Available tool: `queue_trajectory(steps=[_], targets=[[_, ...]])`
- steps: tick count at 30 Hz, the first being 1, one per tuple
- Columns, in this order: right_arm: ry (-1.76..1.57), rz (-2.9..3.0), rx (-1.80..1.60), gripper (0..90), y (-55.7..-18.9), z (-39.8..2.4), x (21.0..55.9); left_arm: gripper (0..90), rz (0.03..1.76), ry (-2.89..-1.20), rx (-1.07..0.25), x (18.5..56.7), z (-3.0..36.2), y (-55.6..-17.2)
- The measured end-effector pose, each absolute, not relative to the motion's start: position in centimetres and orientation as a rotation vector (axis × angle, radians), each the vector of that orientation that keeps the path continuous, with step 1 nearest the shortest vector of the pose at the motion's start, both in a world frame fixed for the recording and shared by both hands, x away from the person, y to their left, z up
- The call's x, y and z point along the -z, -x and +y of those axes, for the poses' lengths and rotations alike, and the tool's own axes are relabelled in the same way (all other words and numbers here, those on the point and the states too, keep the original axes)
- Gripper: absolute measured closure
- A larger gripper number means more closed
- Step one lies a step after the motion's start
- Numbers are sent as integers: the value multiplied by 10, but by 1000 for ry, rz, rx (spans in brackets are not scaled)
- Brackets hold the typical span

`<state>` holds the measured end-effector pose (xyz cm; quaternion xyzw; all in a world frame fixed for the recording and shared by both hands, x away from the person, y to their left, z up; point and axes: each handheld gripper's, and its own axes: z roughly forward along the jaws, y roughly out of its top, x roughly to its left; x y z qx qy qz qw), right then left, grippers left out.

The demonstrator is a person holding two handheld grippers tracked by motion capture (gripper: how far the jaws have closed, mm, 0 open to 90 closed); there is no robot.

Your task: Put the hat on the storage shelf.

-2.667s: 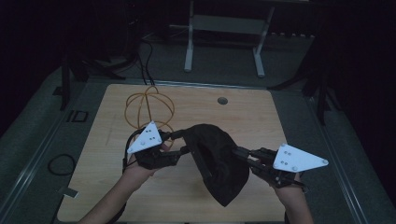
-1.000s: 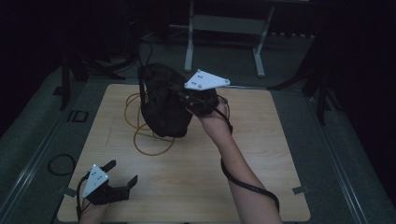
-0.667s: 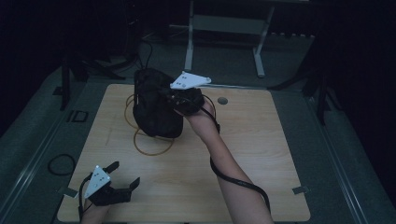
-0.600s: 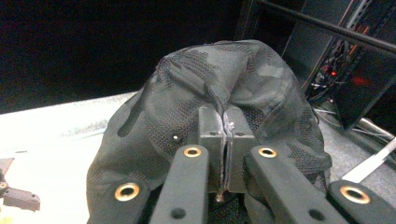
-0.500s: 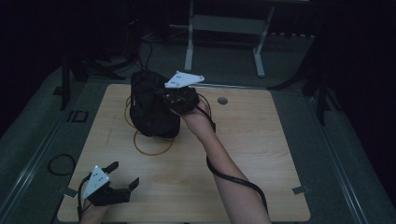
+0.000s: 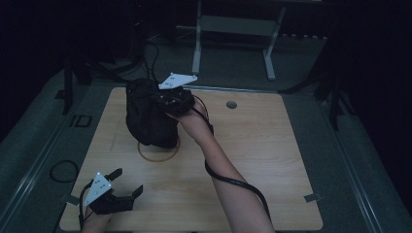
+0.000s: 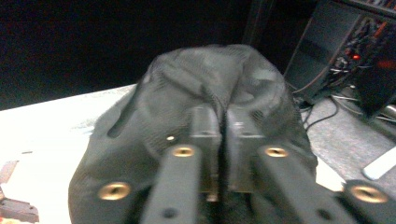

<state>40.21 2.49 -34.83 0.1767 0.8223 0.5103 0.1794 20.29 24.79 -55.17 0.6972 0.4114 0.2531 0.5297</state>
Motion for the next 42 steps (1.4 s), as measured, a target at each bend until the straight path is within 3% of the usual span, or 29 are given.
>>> queue_trajectory(steps=[8,17,26,28,33,42], targets=[[-543,2339,-1427,537,-406,27,359,23,976,-1665,-588,552,247,-203],[-572,2372,-1420,364,-407,23,359,23,972,-1673,-579,553,245,-204],[-559,2380,-1461,266,-402,13,357,23,972,-1666,-575,553,245,-204],[-557,2393,-1501,204,-402,10,358,23,970,-1661,-574,553,245,-204],[-579,2402,-1582,143,-401,0,364,23,973,-1663,-583,553,245,-204],[-525,2397,-1541,139,-388,-19,373,23,973,-1673,-574,554,243,-204]])
